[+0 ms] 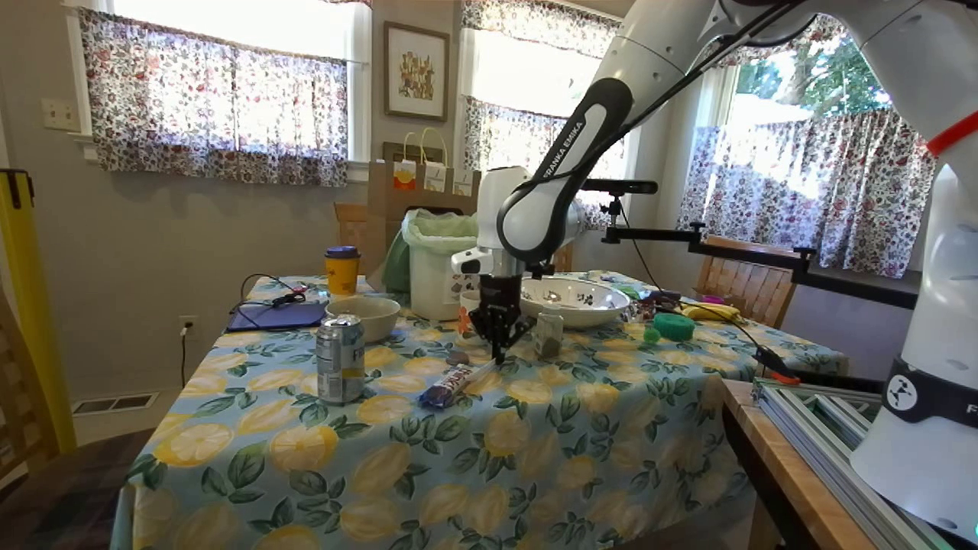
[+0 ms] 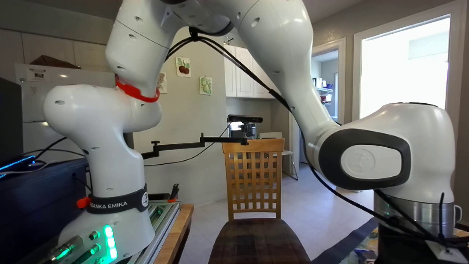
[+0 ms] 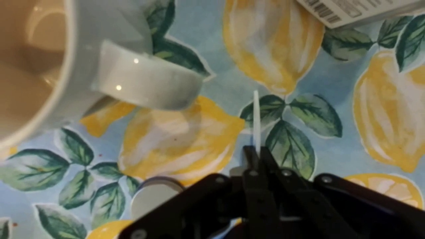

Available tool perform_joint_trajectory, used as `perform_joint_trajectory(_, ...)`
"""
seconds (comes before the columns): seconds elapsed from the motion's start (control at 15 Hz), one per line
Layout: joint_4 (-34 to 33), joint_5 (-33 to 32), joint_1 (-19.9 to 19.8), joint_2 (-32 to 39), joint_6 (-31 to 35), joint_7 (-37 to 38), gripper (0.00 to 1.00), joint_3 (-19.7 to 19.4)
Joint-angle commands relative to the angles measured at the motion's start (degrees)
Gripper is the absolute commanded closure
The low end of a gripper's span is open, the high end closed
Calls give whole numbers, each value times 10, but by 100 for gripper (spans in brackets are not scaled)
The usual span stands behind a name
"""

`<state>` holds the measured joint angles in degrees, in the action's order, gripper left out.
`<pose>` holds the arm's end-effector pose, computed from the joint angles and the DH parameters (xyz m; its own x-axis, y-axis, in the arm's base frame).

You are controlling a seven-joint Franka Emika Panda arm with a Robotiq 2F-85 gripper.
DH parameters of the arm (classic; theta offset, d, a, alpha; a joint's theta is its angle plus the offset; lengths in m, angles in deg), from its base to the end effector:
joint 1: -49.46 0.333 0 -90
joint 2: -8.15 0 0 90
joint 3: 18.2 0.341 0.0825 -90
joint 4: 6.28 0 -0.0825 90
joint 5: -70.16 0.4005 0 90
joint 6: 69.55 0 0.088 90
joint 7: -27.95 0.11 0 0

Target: Cut the snack with the plastic knife

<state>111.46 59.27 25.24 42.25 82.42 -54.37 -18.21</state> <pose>0.5574 -0.2455 0.1449 0.3781 0.9214 -0.0892 0.9253 -0.3791 0.0067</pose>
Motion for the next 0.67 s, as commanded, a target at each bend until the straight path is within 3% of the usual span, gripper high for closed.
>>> perform_joint_trajectory(0.0,3,15,8,-22,-55,-9,99,-11)
perform_joint_trajectory(0.27,31,27,15,-61,-112,24,99,-20)
perform_joint_trajectory(0.6,97,71,35,-134,-102,99,99,-20)
